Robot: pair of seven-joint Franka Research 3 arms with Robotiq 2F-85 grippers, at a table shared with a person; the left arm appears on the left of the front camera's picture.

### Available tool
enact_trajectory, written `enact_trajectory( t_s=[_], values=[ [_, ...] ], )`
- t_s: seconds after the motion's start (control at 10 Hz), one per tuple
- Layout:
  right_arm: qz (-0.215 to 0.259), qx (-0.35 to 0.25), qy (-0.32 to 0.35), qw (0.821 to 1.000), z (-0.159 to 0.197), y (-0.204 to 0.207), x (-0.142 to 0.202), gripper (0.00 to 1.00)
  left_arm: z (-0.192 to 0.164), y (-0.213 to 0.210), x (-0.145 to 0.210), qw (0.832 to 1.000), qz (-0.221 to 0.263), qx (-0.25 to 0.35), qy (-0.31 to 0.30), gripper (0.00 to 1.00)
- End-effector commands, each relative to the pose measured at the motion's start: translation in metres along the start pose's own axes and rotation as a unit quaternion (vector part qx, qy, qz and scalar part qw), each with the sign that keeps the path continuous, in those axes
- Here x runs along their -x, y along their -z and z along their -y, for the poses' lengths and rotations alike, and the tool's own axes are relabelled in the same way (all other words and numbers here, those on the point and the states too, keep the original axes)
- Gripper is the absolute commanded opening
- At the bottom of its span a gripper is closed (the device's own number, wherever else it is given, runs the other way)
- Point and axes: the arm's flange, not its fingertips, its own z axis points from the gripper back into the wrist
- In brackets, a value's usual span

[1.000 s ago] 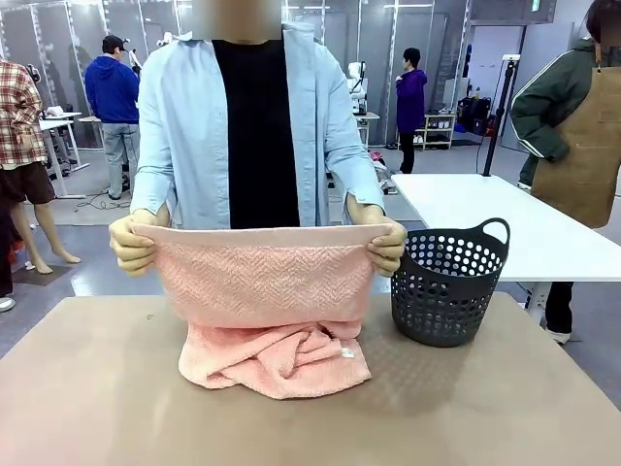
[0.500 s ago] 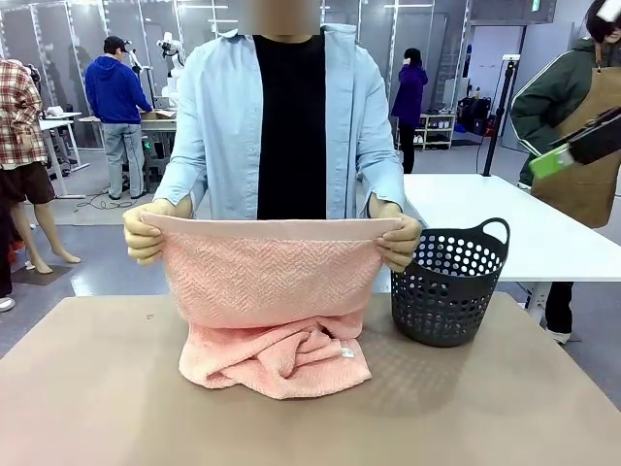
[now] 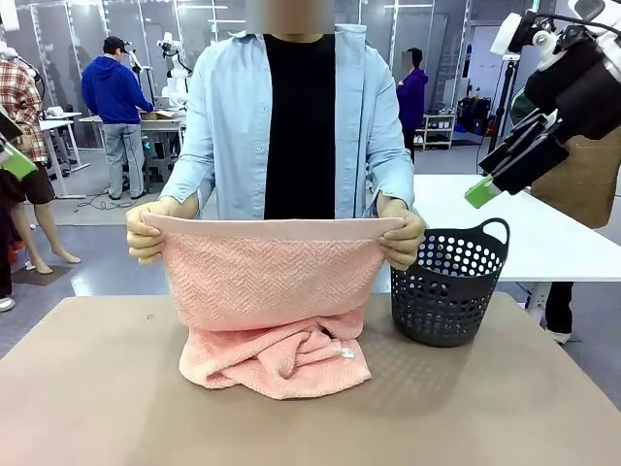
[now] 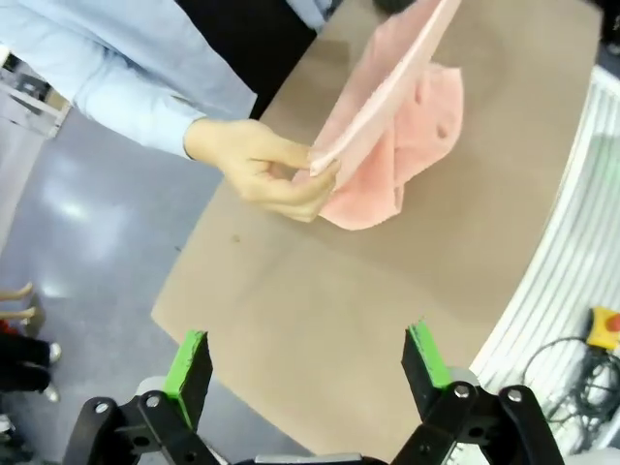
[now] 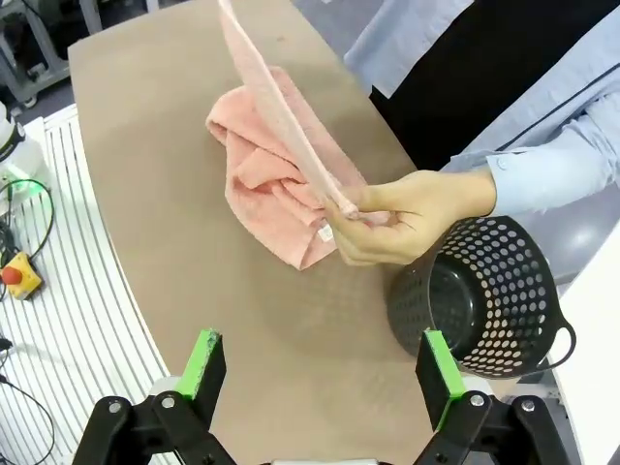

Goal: Fold the towel.
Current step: Grab the top end of the 100 cm Hotel Towel extended by the human.

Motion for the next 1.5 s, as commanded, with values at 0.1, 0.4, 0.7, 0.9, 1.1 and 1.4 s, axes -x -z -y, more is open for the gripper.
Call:
enact_trajectory(
  t_s=[0.1, 0.4, 0.7, 0.9, 1.1, 1.4],
  values=[
    [0.002, 0.000, -0.001, 1.000, -0.002, -0.002, 0.000, 1.00, 0.006, 0.007, -0.002, 1.000, -0.015, -0.008, 0.013, 1.00],
    [0.002, 0.000, -0.001, 1.000, -0.002, -0.002, 0.000, 1.00, 0.006, 0.007, -0.002, 1.000, -0.015, -0.008, 0.013, 1.00],
    [-0.092, -0.028, -0.115, 0.989, -0.004, 0.000, -0.059, 1.00, 0.000, 0.006, -0.065, 0.987, -0.068, 0.029, 0.141, 1.00],
    [-0.132, -0.074, -0.179, 0.972, -0.008, 0.016, -0.101, 1.00, 0.008, 0.022, -0.100, 0.971, -0.089, 0.076, 0.209, 1.00],
    [-0.160, -0.096, -0.215, 0.959, -0.008, 0.045, -0.129, 1.00, 0.018, 0.058, -0.128, 0.955, -0.092, 0.124, 0.255, 1.00],
    [-0.195, -0.097, -0.236, 0.947, -0.009, 0.084, -0.147, 1.00, 0.024, 0.093, -0.151, 0.952, -0.124, 0.133, 0.248, 1.00]
  ],
)
